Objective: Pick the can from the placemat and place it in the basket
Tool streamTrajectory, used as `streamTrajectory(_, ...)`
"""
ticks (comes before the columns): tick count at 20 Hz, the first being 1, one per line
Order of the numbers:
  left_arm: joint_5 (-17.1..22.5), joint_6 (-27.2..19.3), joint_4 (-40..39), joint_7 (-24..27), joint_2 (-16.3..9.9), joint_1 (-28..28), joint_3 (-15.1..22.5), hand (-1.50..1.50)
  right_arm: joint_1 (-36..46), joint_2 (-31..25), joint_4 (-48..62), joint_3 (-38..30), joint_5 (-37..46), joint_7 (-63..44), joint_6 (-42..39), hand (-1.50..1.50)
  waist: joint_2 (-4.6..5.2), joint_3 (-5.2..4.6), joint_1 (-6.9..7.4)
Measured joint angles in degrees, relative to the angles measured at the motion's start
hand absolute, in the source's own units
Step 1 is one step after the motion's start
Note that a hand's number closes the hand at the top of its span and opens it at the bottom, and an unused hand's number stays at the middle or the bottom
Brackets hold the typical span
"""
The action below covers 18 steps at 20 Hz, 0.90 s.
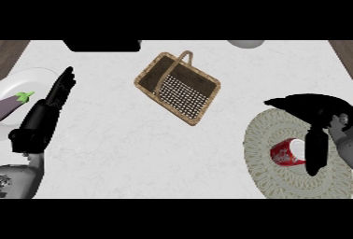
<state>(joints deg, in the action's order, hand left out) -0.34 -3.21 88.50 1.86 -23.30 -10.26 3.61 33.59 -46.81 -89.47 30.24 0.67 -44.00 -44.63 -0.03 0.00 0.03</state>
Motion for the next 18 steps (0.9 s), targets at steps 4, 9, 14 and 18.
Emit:
streamTrajectory(4, -0.1, 1.2, 2.0, -2.3, -0.2, -0.1, -1.5, 0.0, -1.5, 2.8, 1.0, -1.8, 5.7, 2.6, -0.5, -1.5, 0.01, 0.02, 0.15)
streamTrajectory(9, -1.3, 2.3, 1.1, -1.5, 1.2, 0.0, -2.3, 0.0, -6.8, 3.8, -2.5, -5.1, 10.4, 4.3, -0.7, -1.5, -0.01, 0.0, -0.09)
streamTrajectory(14, -2.7, 3.2, 0.2, -1.1, 2.4, -0.3, -3.4, 0.0, -10.8, 6.5, -3.6, -7.9, 14.6, 5.9, -1.2, -1.5, -0.01, -0.01, -0.06)
streamTrajectory(18, -3.2, 4.4, -0.6, -0.3, 3.0, -0.6, -4.6, 0.0, -12.0, 8.7, -2.6, -9.5, 18.4, 8.1, -1.9, -1.5, 0.02, 0.0, -0.01)
